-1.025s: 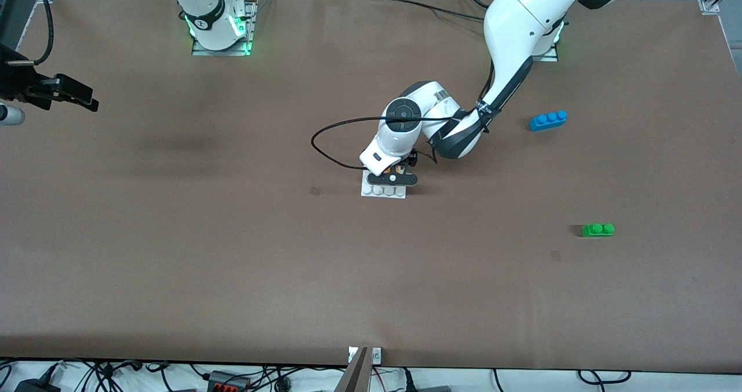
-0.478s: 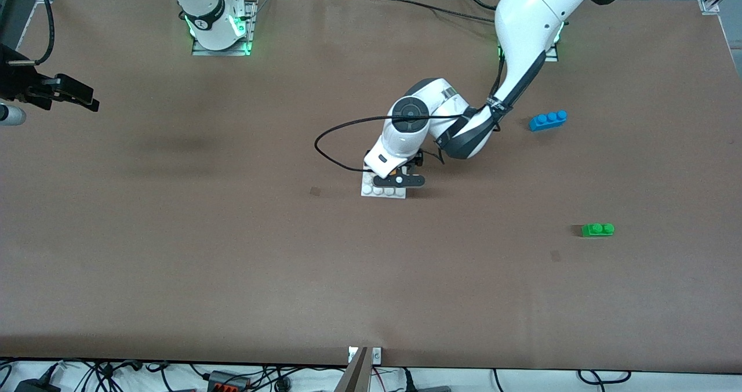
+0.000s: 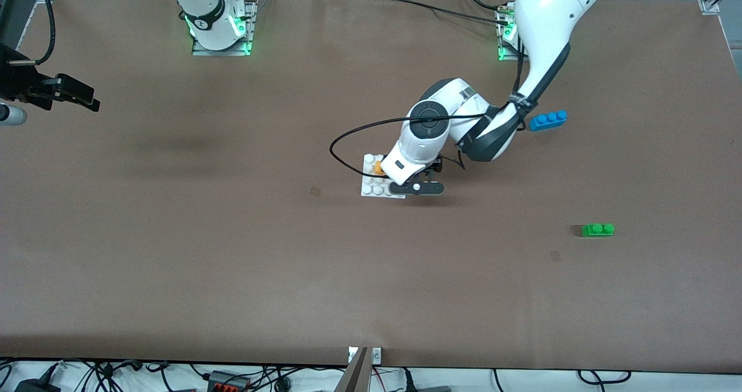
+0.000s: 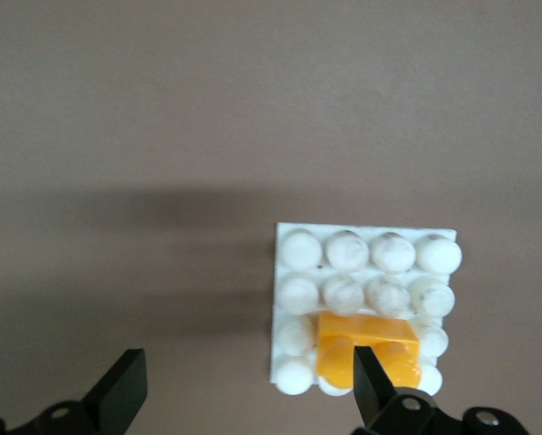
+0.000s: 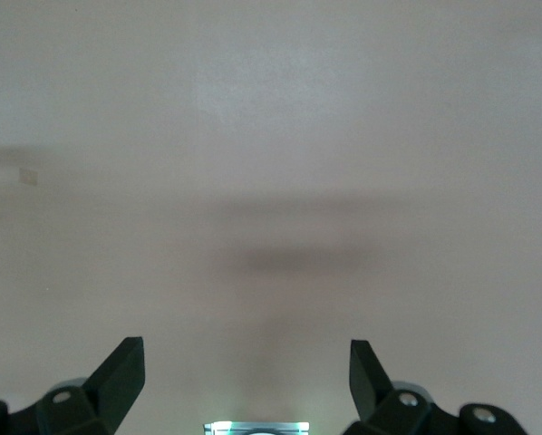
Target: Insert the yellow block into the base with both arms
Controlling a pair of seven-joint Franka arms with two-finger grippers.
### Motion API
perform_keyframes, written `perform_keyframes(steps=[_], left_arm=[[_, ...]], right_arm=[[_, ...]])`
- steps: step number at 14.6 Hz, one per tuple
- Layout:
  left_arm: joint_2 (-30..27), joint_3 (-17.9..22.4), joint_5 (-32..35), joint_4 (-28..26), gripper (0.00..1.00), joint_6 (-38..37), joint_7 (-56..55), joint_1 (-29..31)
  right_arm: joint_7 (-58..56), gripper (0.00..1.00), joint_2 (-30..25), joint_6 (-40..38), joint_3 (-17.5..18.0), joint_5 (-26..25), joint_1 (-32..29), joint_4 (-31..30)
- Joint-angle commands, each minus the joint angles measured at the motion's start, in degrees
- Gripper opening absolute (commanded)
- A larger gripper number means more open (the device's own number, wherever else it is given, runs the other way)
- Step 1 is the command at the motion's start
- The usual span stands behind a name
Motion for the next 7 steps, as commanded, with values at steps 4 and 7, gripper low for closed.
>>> perform_keyframes(steps=[4,7], left_arm=[[-5.37,1.85,0.71,-0.49,1.00,-7.02,12.10,4.23],[-9.23,4.40,-0.69,-0.49,1.00,-12.11,21.33,5.54]], right_arm=[[0.78,1.00,0.02,-1.04,0.14,0.93,0.44,0.91],[0.78,1.00,0.02,-1.04,0.14,0.93,0.53,0.91]])
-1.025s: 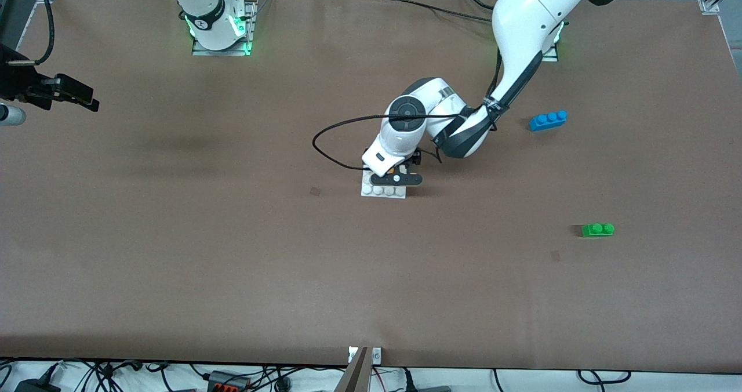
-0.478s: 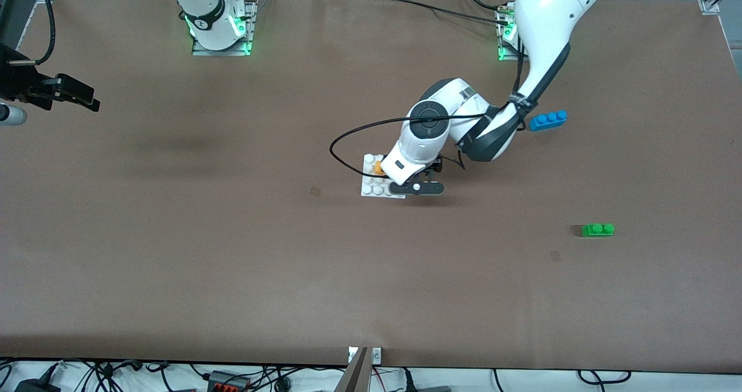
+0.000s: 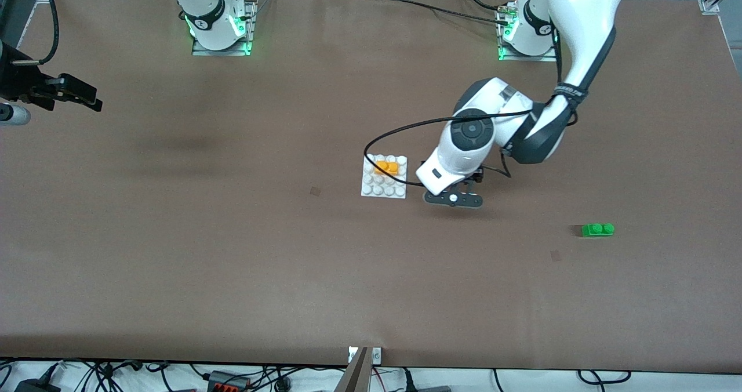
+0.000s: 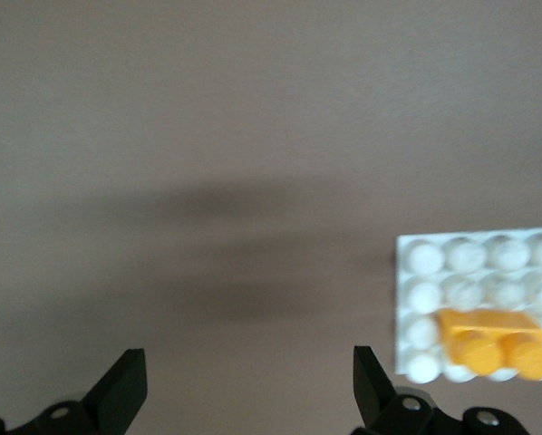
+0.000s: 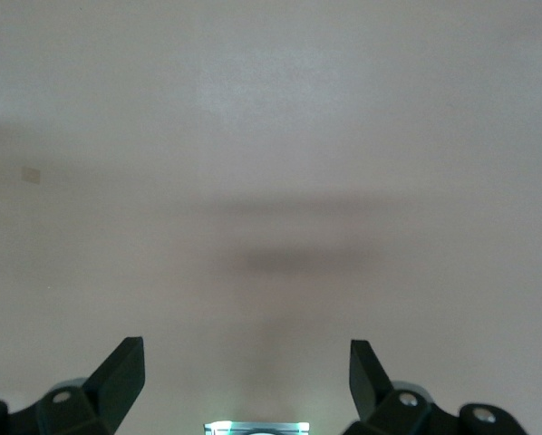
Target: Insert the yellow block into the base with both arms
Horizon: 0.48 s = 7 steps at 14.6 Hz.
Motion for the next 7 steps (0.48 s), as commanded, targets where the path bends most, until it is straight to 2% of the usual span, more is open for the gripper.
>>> perform_keyframes(steps=[1,4,7], left_arm=[[-6.00,3.82,-3.00,-0.57,1.00,-5.31,8.33,0.66],[-10.67,10.67,-8.20,-0.66,1.00,-9.18,17.74,0.66],[-16.55,14.55,-9.09,-0.83,1.00,-14.63,17.85,0.66]], right_arm=[[0.78,1.00,0.02,-1.04,0.13,0.93,0.14,0.89],[0.78,1.00,0.02,-1.04,0.13,0.93,0.14,0.89],[0.78,1.00,0.02,-1.04,0.13,0.93,0.14,0.89]])
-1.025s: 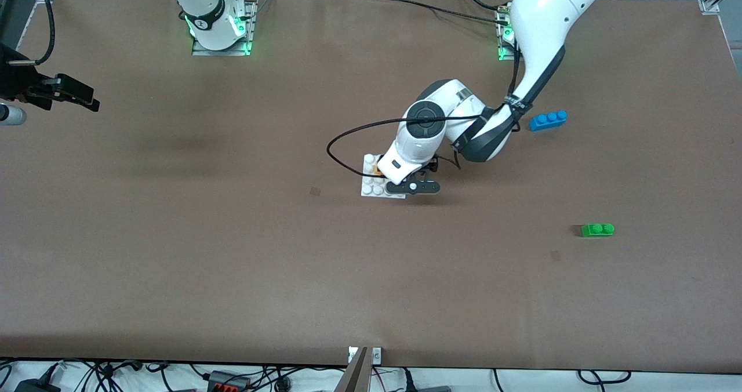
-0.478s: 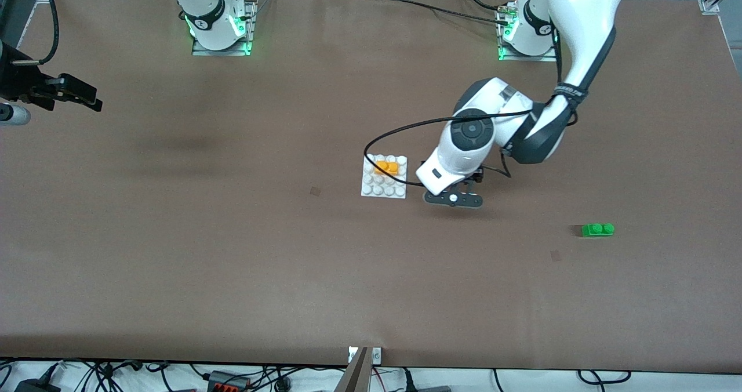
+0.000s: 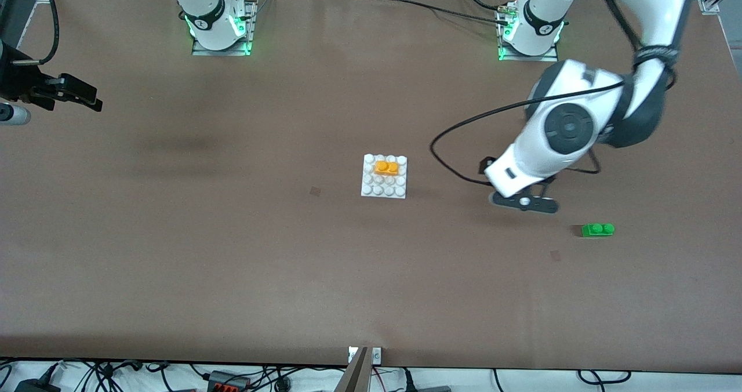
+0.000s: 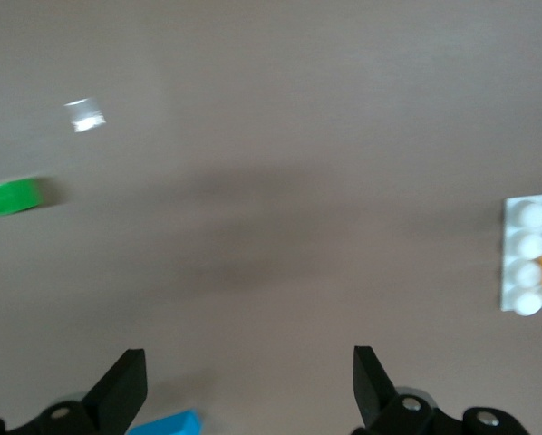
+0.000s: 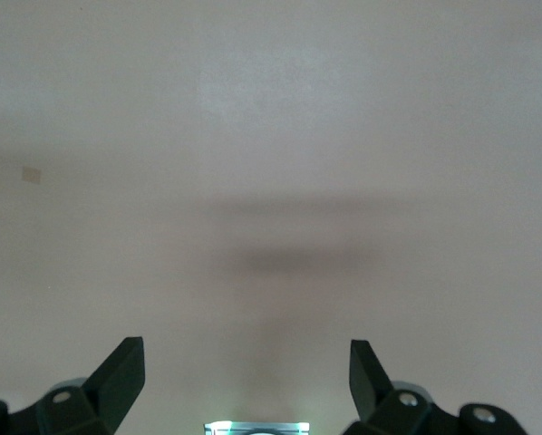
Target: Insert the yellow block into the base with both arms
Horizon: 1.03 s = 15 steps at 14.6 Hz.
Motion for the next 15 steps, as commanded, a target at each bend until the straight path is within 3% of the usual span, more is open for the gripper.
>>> perform_keyframes(steps=[1,5,9,15], left_arm=[[-6.92,4.24,-2.56,-1.16,1.00,-5.39,1.88,-0.54],[-13.08,10.04,-5.38,-0.89,1.00,-10.24,3.20,-0.46],[-12.22,16.11,-7.40,4.80,1.00,-14.97,6.37,-0.54],[-13.44,16.82,-8.99,4.91,1.00,-15.61,5.67,-0.54]], right_arm=[[0.78,1.00,0.02,-1.04,0.13,0.93,0.11,0.87],[0.78,1.00,0.02,-1.04,0.13,0.93,0.20,0.87],[0.78,1.00,0.02,-1.04,0.13,0.93,0.20,0.87],[0.78,1.00,0.02,-1.04,0.13,0.93,0.20,0.87]])
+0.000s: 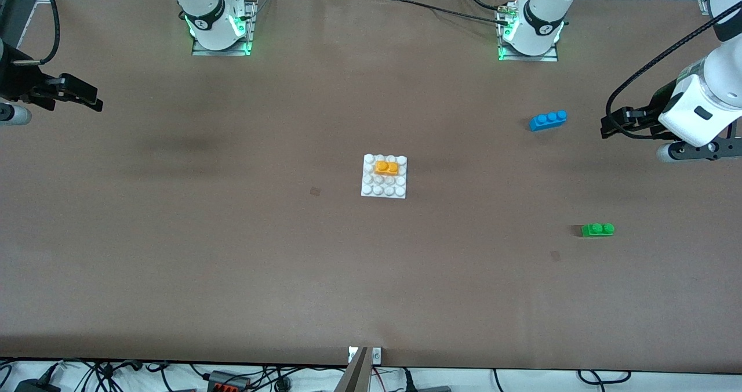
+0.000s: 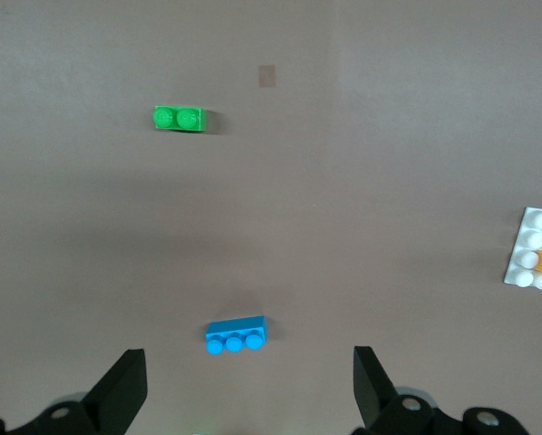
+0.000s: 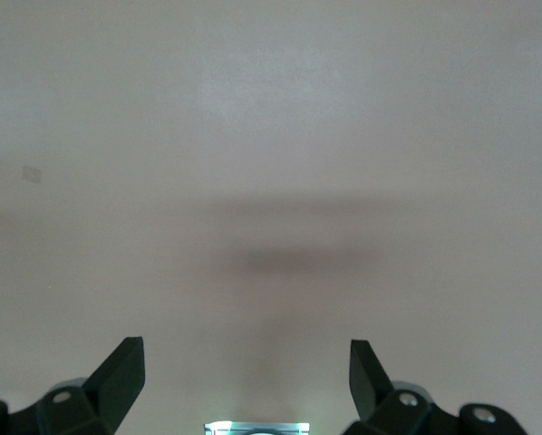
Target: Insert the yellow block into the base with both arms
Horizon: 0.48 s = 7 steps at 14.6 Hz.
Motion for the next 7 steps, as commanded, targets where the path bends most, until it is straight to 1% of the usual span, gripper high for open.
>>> perform_keyframes(steps=[1,3,4,7], left_arm=[[0.12,0.47,-1.52,1.50,1.00,-1.47,0.57,-0.36],[0.30,0.47,-1.78,1.32,1.00,-1.12,0.57,-0.36],[0.30,0.65,-3.43,1.32,1.00,-1.03,0.57,-0.36],[0.30,1.70,-4.15,1.50,1.00,-1.38,1.62,-0.45]], right_arm=[[0.78,1.00,0.02,-1.04,0.09,0.93,0.12,0.86],[0.78,1.00,0.02,-1.04,0.09,0.93,0.12,0.86],[0.78,1.00,0.02,-1.04,0.09,0.93,0.12,0.86],[0.78,1.00,0.02,-1.04,0.09,0.93,0.21,0.86]])
